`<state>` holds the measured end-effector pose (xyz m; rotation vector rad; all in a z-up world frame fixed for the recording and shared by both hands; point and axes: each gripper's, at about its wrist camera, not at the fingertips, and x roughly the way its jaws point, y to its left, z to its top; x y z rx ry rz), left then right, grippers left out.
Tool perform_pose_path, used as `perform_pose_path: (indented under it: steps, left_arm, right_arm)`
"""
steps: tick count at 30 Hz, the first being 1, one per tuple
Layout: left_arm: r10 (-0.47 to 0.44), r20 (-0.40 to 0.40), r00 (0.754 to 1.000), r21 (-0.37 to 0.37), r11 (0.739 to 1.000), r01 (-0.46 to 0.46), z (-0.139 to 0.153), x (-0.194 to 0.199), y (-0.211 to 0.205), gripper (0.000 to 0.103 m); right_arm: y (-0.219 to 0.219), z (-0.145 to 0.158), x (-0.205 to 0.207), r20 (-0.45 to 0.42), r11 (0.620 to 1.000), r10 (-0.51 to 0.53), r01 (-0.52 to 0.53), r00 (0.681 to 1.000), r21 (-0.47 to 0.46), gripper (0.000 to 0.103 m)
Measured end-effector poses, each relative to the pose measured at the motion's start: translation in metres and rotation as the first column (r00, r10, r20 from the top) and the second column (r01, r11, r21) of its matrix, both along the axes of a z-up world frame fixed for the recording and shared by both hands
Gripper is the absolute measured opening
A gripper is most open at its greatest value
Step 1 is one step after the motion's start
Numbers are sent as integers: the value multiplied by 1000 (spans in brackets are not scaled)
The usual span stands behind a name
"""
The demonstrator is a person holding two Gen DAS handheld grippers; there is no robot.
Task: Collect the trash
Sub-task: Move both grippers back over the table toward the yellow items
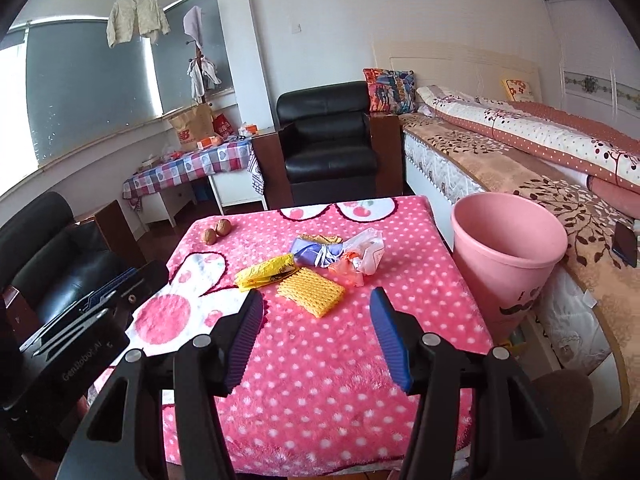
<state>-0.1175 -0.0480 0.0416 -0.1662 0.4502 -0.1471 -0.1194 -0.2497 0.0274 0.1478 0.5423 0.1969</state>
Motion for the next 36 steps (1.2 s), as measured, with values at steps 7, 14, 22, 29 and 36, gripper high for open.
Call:
perform_pose_path:
  steps: [7, 14, 22, 29, 36]
  left_arm:
    - [-32, 13, 999, 0, 999, 32, 2, -6, -6, 38]
    - [-48, -37, 998, -43, 998, 46, -11, 12, -2, 38]
    - [-75, -86, 993, -89, 994, 68, -26, 43, 8, 38]
    - [0, -106, 994, -60, 998, -6, -20, 89, 45, 38]
    - [-101, -195, 976, -49, 994, 93, -33, 140, 53, 38]
  right_arm:
    - [5, 3, -8, 29, 998, 59, -60, 998, 22, 55]
    - [9, -4, 2, 24, 995, 94, -94, 995, 22, 55]
    - [15, -21, 39, -33, 988, 151, -151, 988, 20, 55]
    - [0, -28, 92, -56, 991, 136, -135, 989, 15, 55]
    - [-1, -48, 125, -92, 987, 159, -161, 983, -9, 55]
